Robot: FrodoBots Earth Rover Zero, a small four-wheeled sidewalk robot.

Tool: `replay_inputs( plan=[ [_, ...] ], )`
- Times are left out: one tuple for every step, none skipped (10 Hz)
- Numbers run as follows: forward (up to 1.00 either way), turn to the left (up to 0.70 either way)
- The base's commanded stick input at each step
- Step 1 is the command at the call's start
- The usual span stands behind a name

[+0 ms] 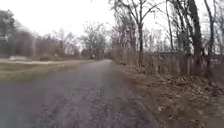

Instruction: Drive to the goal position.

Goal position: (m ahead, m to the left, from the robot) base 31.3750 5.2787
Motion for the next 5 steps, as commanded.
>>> replay_inputs(
  plan=[
    [1.0,0.0],
    [1.0,0.0],
    [1.0,0.0],
    [1.0,0.0],
    [1.0,0.1]
  ],
)
